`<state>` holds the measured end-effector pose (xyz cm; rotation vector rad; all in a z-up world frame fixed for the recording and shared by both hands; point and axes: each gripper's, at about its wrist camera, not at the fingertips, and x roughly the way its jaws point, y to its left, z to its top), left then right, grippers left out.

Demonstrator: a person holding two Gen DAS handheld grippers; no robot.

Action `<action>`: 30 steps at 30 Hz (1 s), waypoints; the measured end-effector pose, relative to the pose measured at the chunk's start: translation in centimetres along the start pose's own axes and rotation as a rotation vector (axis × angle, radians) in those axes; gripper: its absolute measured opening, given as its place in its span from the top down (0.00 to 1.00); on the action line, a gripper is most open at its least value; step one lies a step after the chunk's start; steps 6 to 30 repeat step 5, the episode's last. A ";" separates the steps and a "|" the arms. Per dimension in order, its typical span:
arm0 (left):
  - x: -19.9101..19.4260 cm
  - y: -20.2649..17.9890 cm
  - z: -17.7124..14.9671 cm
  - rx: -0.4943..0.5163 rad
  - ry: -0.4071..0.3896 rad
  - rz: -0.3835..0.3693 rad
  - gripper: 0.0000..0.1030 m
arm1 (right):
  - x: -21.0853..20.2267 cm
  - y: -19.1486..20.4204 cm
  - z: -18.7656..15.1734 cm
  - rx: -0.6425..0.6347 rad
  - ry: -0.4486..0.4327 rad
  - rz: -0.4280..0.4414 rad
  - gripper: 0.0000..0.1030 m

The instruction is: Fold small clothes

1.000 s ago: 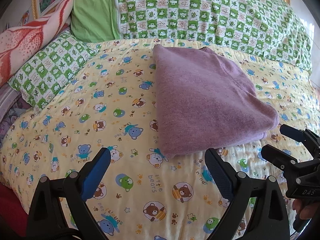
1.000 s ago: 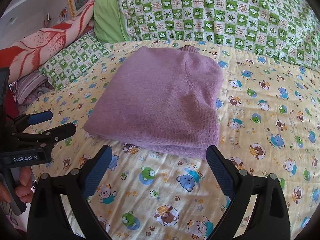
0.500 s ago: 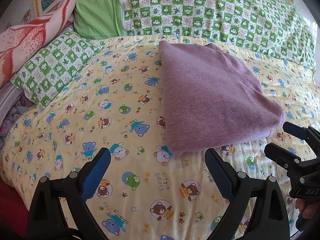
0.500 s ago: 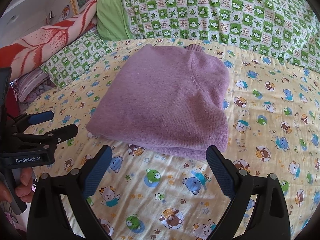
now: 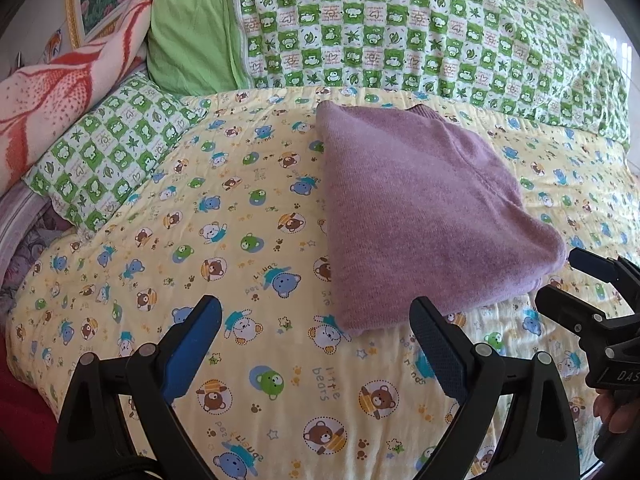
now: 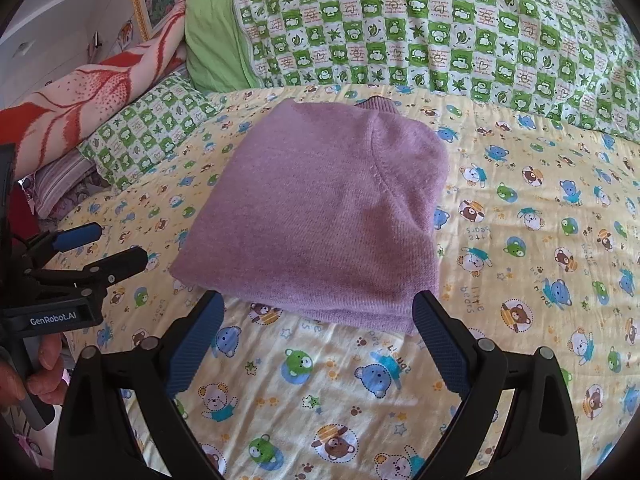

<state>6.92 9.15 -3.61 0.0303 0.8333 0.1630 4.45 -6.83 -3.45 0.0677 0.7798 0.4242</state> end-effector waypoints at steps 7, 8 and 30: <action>0.4 0.1 0.5 -0.017 0.023 -0.016 0.07 | -0.1 -0.5 0.3 0.005 0.001 -0.011 0.08; 0.4 0.1 0.5 -0.017 0.023 -0.016 0.07 | -0.1 -0.5 0.3 0.005 0.001 -0.011 0.08; 0.4 0.1 0.5 -0.017 0.023 -0.016 0.07 | -0.1 -0.5 0.3 0.005 0.001 -0.011 0.08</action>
